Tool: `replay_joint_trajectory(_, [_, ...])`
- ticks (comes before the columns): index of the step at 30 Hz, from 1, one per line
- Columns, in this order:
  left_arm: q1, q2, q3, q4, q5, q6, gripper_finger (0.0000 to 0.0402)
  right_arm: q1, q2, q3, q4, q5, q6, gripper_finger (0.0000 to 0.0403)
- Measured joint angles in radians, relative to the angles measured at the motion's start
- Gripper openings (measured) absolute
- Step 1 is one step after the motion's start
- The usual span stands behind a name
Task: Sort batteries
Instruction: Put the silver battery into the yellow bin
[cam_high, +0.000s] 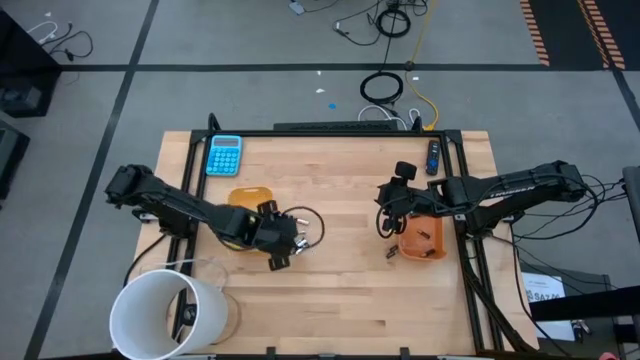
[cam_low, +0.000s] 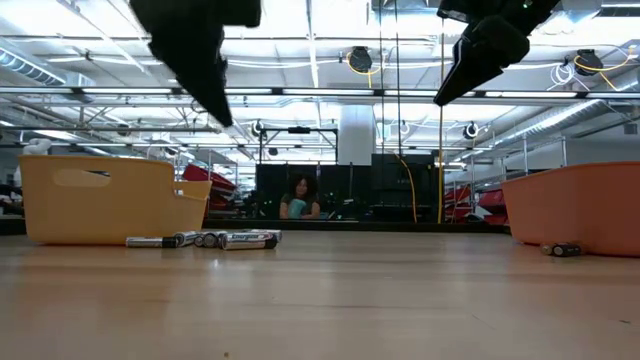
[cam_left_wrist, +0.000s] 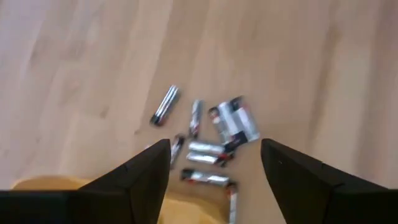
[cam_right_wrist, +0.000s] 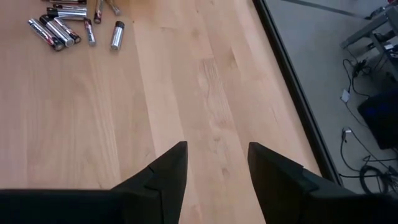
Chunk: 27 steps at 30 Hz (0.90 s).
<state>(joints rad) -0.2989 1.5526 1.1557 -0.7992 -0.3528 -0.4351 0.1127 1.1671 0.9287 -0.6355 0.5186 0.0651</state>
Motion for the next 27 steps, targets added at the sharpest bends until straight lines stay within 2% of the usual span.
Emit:
replay_joint_trajectory(5, [-0.016,0.106,-0.001,-0.063,-0.063,-0.02,0.0255,0.0,0.0,0.0,0.0,0.0,0.002,0.016])
replay_joint_trajectory(12, [-0.019,0.205,-0.001,-0.143,-0.003,-0.039,0.0255,0.0,0.0,0.0,0.002,0.0,0.002,0.016])
replay_joint_trajectory(16, [-0.033,0.21,-0.001,-0.232,0.033,-0.058,0.0255,0.0,0.0,0.0,0.002,0.0,0.002,0.016])
replay_joint_trajectory(23, [-0.066,0.175,0.036,-0.357,0.019,-0.095,0.0255,0.0,0.0,0.0,0.008,0.0,0.002,0.016])
replay_joint_trajectory(27, [-0.075,0.162,0.055,-0.339,-0.015,-0.097,0.0255,0.0,0.0,0.0,0.02,0.0,0.002,0.016])
